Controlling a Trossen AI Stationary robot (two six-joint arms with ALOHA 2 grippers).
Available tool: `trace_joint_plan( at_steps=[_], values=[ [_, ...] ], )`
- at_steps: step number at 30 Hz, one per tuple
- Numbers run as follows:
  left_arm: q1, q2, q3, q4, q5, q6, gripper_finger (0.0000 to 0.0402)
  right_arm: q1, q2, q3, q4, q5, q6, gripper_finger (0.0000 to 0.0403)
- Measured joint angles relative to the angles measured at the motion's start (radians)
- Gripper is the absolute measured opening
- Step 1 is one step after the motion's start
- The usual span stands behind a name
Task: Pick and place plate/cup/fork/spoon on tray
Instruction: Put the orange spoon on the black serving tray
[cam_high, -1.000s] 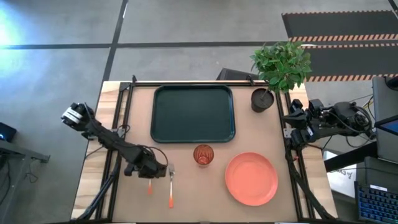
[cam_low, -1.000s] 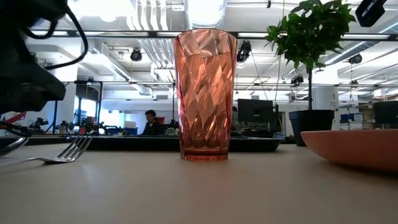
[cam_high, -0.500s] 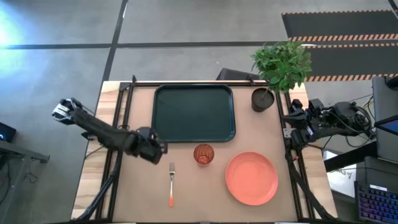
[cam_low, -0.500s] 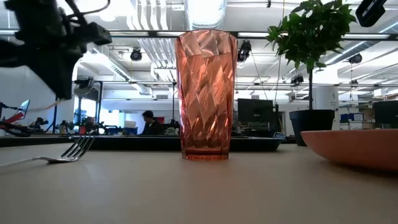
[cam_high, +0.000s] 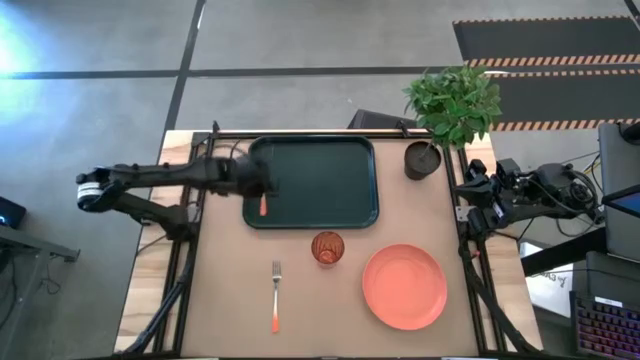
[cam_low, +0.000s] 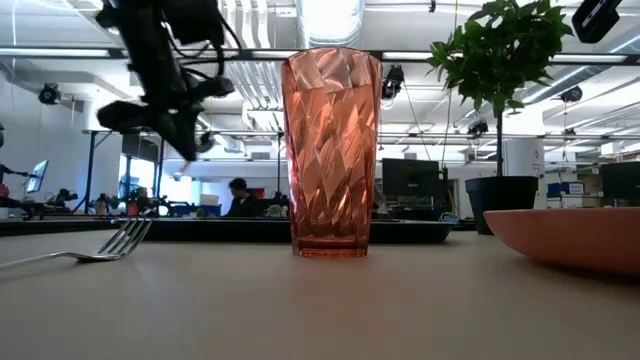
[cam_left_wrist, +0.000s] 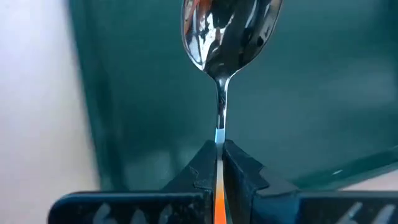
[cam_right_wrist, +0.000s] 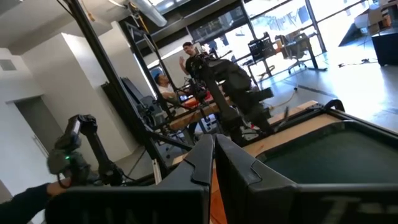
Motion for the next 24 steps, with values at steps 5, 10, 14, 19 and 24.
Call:
trace_joint_plan(
  at_steps=[5,10,14,19,24],
  values=[
    [0.117,0.071,-0.002,0.031,0.077,0.108,0.0,0.0,0.0,0.0,-0.001,0.0,0.0,0.0009],
    [0.129,0.166,-0.021,0.03,0.146,0.144,0.0,0.0,0.0,0.0,-0.002,0.0,0.0,0.0009],
    [0.13,0.236,-0.027,0.034,0.157,0.166,0.0,0.0,0.0,0.0,-0.004,0.0,0.0,0.0009],
    [0.132,0.296,-0.031,0.054,0.159,0.171,0.0,0.0,0.0,0.0,-0.004,0.0,0.0,0.0009],
    [0.153,0.337,-0.059,0.167,0.167,0.172,0.0,0.0,0.0,0.0,-0.004,-0.001,0.0,0.0009]
  ],
)
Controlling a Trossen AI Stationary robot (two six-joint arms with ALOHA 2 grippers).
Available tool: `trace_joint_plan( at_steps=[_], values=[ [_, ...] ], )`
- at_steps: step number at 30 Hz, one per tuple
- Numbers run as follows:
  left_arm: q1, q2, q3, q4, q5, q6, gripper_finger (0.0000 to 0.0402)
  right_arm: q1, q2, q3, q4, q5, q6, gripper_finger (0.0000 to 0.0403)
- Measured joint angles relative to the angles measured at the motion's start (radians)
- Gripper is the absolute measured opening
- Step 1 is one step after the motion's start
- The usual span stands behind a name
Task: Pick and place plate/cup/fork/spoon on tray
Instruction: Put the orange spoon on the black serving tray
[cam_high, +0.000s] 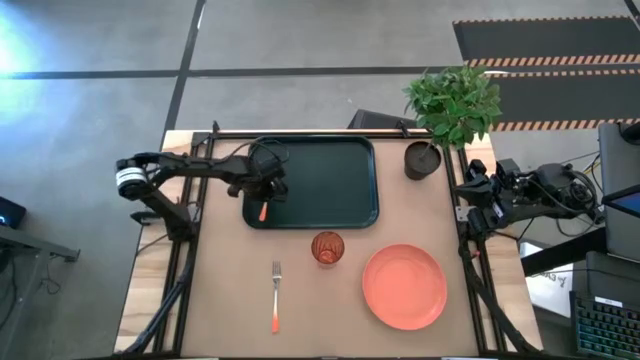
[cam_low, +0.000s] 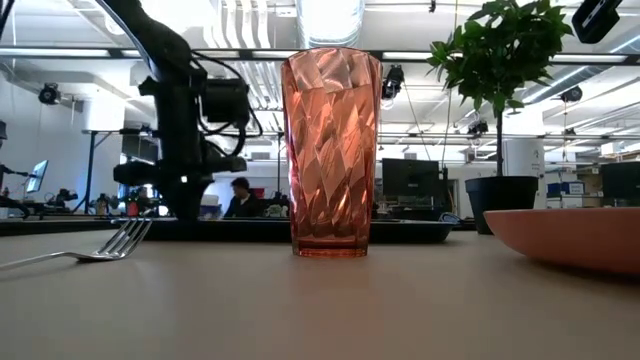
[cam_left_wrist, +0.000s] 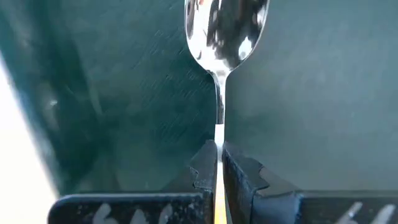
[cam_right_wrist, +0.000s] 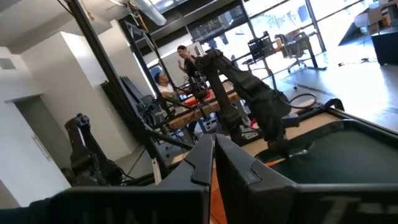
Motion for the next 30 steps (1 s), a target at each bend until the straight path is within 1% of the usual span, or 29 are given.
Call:
trace_joint_plan(
  at_steps=[4,16,27,30],
  values=[
    [0.018,0.008,-0.024,0.085,0.022,-0.003,0.0,0.0,0.0,0.0,-0.004,-0.001,0.018,0.0009],
    [0.085,0.002,-0.025,0.076,0.002,0.014,0.0,0.0,0.0,0.0,-0.006,-0.001,0.026,0.0009],
    [0.088,-0.018,-0.025,0.073,-0.001,0.025,0.0,0.0,0.0,0.0,-0.008,-0.001,0.026,0.0009],
    [0.088,-0.038,-0.019,0.075,0.0,0.025,0.001,0.0,0.0,0.0,-0.009,-0.001,0.026,0.0009]
  ],
)
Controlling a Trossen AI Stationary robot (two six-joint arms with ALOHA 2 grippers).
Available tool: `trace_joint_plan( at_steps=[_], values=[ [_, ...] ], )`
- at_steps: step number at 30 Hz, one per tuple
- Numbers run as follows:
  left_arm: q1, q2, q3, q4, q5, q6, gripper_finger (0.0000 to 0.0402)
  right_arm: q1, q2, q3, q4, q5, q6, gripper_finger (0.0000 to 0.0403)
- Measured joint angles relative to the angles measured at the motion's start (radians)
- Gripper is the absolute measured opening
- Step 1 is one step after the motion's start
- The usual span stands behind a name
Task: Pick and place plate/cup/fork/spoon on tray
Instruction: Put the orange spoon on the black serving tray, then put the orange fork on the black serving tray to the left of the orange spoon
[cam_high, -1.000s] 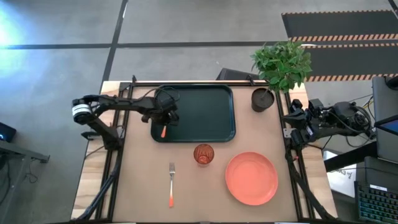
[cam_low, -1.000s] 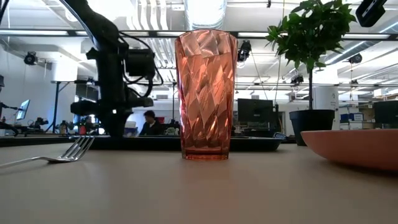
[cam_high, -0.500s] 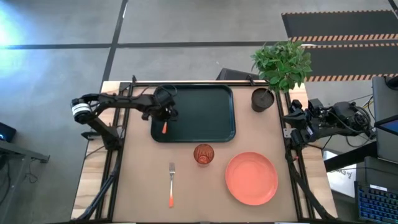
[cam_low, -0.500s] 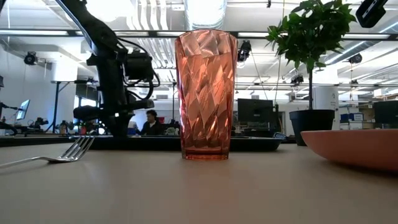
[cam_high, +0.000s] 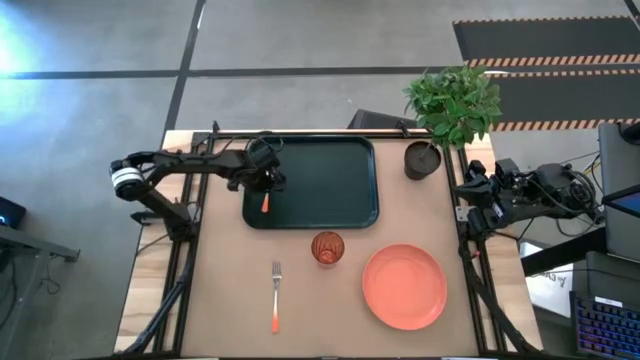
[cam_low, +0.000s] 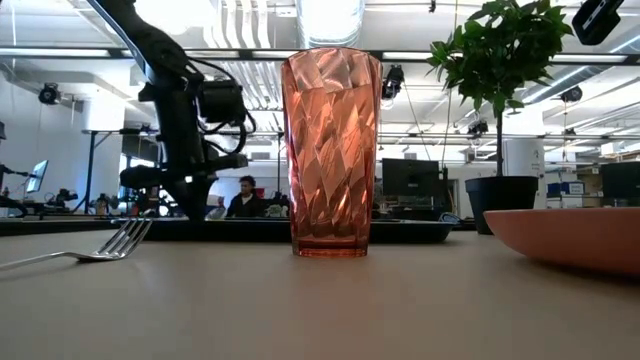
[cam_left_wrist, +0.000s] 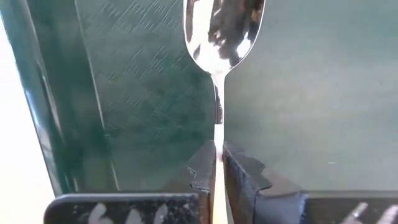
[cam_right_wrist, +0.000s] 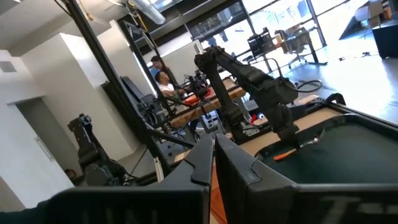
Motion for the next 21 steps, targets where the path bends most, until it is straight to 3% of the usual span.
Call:
trace_joint_plan(
  at_steps=[11,16,21],
  values=[
    [0.0,-0.059,-0.005,-0.002,0.006,0.022,0.0067,0.0,0.0,0.0,0.0,0.0,0.0,0.0009],
    [-0.009,-0.079,0.0,-0.001,0.131,0.0,0.0072,0.0,0.0,0.0,-0.002,0.0,0.0,0.0009],
    [-0.141,-0.135,0.001,-0.03,0.14,-0.069,0.0071,0.0,0.0,0.0,-0.002,0.0,0.0,0.0009]
  ],
)
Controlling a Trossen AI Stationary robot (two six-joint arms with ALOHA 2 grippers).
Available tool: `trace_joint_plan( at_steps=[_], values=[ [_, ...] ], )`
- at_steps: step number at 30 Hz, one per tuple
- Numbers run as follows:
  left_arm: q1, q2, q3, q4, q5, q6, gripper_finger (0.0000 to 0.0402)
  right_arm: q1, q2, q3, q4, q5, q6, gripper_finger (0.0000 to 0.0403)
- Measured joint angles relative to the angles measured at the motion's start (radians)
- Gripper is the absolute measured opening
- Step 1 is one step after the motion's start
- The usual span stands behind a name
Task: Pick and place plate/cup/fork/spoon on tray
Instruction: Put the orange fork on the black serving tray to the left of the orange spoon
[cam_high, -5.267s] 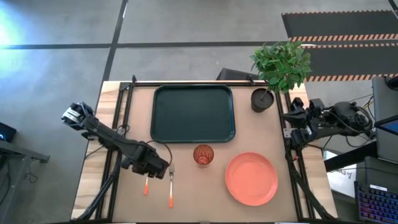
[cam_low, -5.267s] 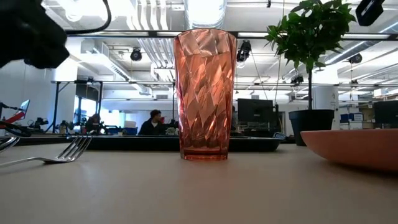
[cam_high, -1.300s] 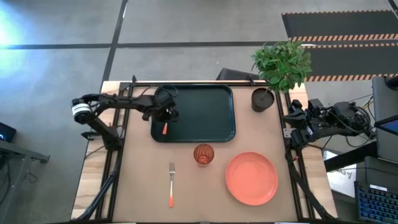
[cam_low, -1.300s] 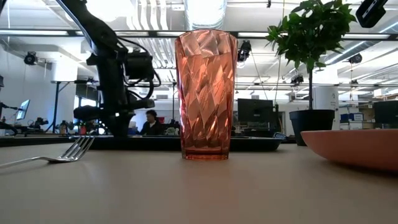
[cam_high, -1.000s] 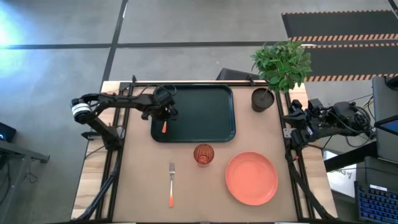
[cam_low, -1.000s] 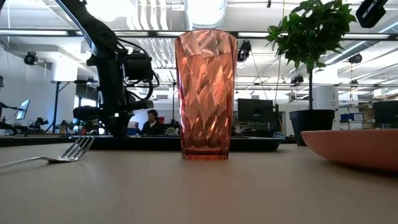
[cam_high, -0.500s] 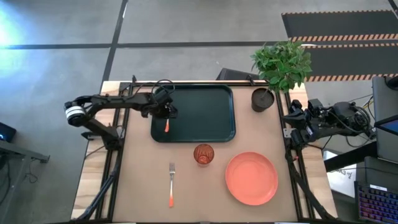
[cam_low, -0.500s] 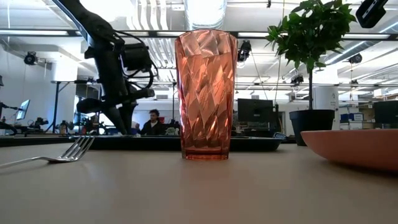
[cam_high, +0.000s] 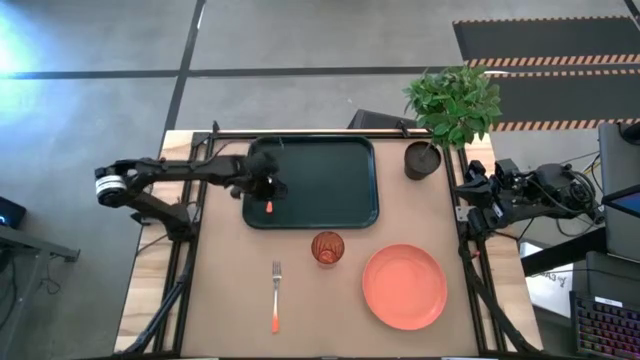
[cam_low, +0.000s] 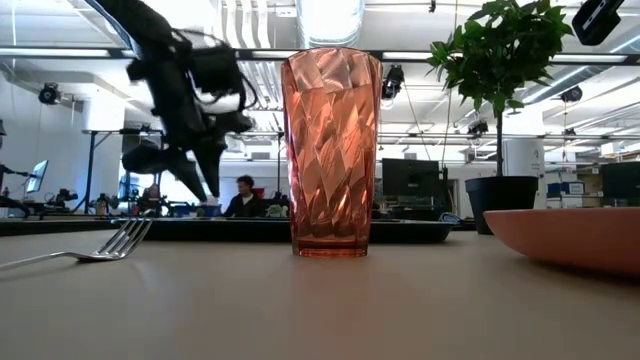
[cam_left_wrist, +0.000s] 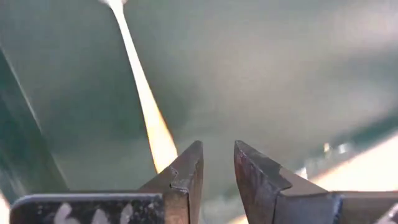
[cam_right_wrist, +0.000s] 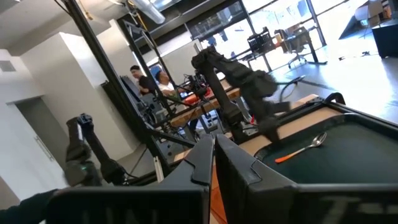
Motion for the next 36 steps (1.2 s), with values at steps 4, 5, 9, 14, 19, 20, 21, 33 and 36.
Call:
trace_joint_plan(
  at_steps=[4,5,9,14,19,20,21,33,36],
  values=[
    [-0.203,-0.055,0.005,-0.089,-0.089,-0.177,0.0056,0.0,0.0,0.0,0.0,0.0,0.0,0.0009],
    [-0.263,-0.069,0.005,-0.093,-0.109,-0.235,0.005,0.0,0.0,0.0,0.0,0.0,0.0,0.0009],
    [-0.516,-0.104,0.005,-0.09,-0.219,-0.52,0.0029,0.0,0.0,0.0,0.0,0.0,0.0,0.0009],
    [-0.799,-0.083,0.025,-0.091,-0.339,-0.866,0.0006,0.0,0.0,0.0,-0.001,0.0,0.0,0.0009],
    [-0.959,0.028,0.091,-0.103,-0.338,-1.093,0.0001,0.0,0.0,0.0,-0.001,-0.001,0.0,0.0009],
    [-0.973,0.059,0.118,-0.105,-0.335,-1.11,0.0001,0.0,0.0,-0.001,0.0,-0.001,0.0,0.0009],
    [-0.98,0.089,0.148,-0.104,-0.328,-1.116,0.0001,0.0,0.0,-0.001,0.0,-0.001,0.0,0.0009],
    [-0.983,0.321,0.406,-0.206,0.032,-0.956,0.001,0.0,0.0,-0.001,0.001,-0.001,-0.001,0.0009],
    [-0.985,0.321,0.386,-0.208,0.059,-0.961,0.0032,0.0,0.0,-0.001,0.001,-0.005,-0.013,0.0009]
  ],
)
